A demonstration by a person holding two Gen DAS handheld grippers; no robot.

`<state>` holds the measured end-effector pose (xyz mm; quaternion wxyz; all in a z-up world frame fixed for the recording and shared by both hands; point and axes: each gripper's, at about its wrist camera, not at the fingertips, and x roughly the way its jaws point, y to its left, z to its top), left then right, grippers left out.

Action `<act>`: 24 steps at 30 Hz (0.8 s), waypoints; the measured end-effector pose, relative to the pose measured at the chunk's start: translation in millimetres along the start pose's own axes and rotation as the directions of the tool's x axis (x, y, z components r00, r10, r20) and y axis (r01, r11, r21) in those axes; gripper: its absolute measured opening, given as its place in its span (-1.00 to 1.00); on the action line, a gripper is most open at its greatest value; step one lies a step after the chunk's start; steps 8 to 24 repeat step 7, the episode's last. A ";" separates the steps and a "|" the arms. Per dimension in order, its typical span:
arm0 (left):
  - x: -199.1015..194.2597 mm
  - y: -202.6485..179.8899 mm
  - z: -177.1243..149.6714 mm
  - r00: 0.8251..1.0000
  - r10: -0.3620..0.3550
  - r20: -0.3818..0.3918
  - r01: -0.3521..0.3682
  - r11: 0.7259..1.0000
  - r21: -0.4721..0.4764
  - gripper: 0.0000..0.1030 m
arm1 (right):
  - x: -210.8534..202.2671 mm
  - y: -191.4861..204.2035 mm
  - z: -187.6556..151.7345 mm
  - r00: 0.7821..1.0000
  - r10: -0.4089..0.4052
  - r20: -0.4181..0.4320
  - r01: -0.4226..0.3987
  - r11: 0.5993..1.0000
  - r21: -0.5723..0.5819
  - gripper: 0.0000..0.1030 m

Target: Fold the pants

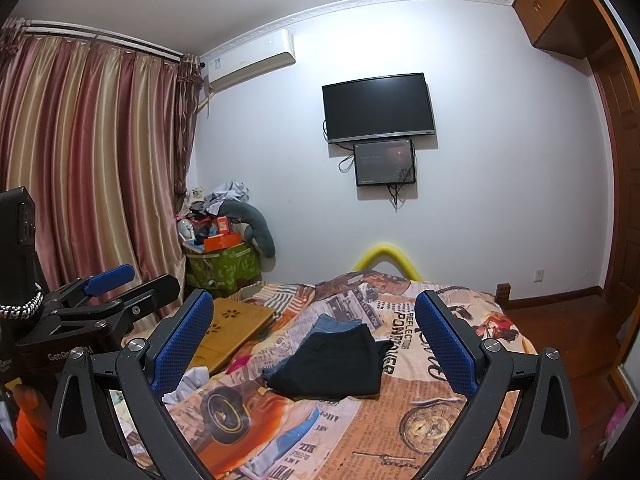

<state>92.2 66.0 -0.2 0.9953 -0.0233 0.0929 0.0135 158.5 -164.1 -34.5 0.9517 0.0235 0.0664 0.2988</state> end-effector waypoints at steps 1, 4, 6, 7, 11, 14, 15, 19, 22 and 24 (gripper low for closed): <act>0.2 -0.1 -0.2 1.000 0.002 0.001 -0.002 1.000 0.000 0.99 | -0.2 0.3 0.5 1.000 0.001 0.000 -0.001 1.000 0.000 0.95; 0.2 -0.4 -1.3 1.000 0.004 0.002 -0.004 1.000 0.001 0.99 | -0.4 0.9 0.8 1.000 0.000 0.000 0.000 1.000 -0.001 0.95; 0.5 0.1 -2.7 1.000 0.007 0.002 -0.007 1.000 0.004 0.99 | 0.4 0.8 -0.2 1.000 -0.001 -0.001 0.001 1.000 0.000 0.95; 0.6 0.6 -3.0 1.000 0.010 0.001 -0.010 1.000 0.005 0.99 | 1.0 0.9 0.4 1.000 -0.001 -0.003 0.001 1.000 0.000 0.95; 0.6 0.6 -3.0 1.000 0.010 0.001 -0.010 1.000 0.005 0.99 | 1.0 0.9 0.4 1.000 -0.001 -0.003 0.001 1.000 0.000 0.95; 0.6 0.6 -3.0 1.000 0.010 0.001 -0.010 1.000 0.005 0.99 | 1.0 0.9 0.4 1.000 -0.001 -0.003 0.001 1.000 0.000 0.95; 0.6 0.6 -3.0 1.000 0.010 0.001 -0.010 1.000 0.005 0.99 | 1.0 0.9 0.4 1.000 -0.001 -0.003 0.001 1.000 0.000 0.95; 0.6 0.6 -3.0 1.000 0.010 0.001 -0.010 1.000 0.005 0.99 | 1.0 0.9 0.4 1.000 -0.001 -0.003 0.001 1.000 0.000 0.95; 0.6 0.6 -3.0 1.000 0.010 0.001 -0.010 1.000 0.005 0.99 | 1.0 0.9 0.4 1.000 -0.001 -0.003 0.001 1.000 0.000 0.95; 0.6 0.6 -3.0 1.000 0.010 0.001 -0.010 1.000 0.005 0.99 | 1.0 0.9 0.4 1.000 -0.001 -0.003 0.001 1.000 0.000 0.95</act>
